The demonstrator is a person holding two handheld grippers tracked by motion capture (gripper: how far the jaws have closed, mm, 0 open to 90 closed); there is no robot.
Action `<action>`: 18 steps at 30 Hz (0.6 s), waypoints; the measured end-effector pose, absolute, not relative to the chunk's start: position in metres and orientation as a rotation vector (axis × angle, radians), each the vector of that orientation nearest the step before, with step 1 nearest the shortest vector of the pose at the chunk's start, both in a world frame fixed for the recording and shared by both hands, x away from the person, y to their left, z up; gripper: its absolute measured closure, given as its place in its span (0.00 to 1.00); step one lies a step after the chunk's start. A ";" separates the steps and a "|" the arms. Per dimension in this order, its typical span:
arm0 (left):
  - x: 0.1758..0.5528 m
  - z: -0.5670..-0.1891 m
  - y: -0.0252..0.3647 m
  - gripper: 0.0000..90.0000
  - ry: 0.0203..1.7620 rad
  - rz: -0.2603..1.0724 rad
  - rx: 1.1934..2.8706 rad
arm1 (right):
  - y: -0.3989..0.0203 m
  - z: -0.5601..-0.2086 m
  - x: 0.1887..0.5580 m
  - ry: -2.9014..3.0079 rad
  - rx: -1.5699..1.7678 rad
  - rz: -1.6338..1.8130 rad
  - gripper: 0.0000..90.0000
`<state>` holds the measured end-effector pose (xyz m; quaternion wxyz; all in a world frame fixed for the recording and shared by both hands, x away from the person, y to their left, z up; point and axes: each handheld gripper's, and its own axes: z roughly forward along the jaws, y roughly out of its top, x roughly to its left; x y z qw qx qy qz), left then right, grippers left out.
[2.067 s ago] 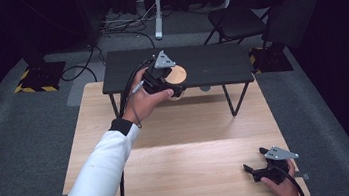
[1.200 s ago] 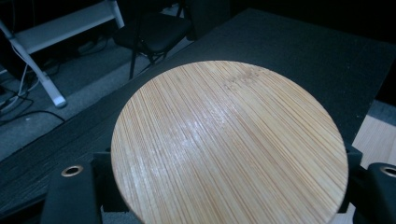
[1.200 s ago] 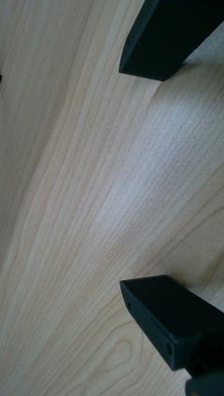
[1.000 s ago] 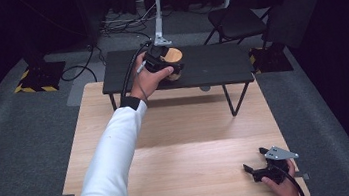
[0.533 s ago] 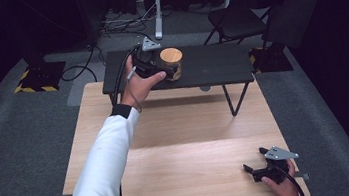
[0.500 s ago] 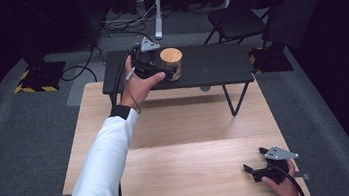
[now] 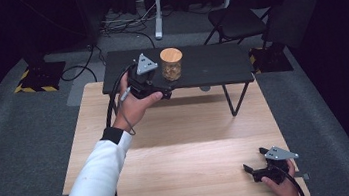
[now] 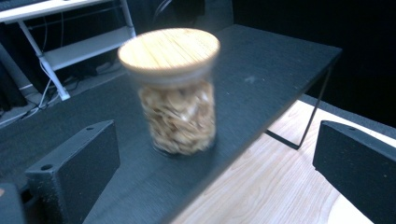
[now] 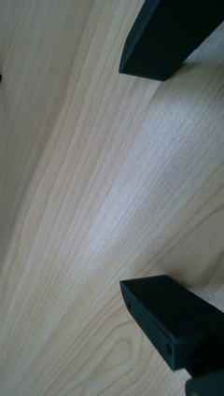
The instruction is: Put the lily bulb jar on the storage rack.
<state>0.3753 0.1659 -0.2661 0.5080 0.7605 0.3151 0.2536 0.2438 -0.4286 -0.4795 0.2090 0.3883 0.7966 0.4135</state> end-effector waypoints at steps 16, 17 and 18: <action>0.326 -0.327 0.175 0.00 0.744 0.652 1.871 | -0.429 -0.480 0.244 2.215 1.079 1.150 0.00; 0.324 -0.331 0.177 0.01 0.739 0.648 1.874 | -0.429 -0.480 0.244 2.215 1.079 1.151 0.00; 0.322 -0.334 0.178 0.01 0.743 0.645 1.874 | -0.429 -0.480 0.244 2.215 1.079 1.151 0.00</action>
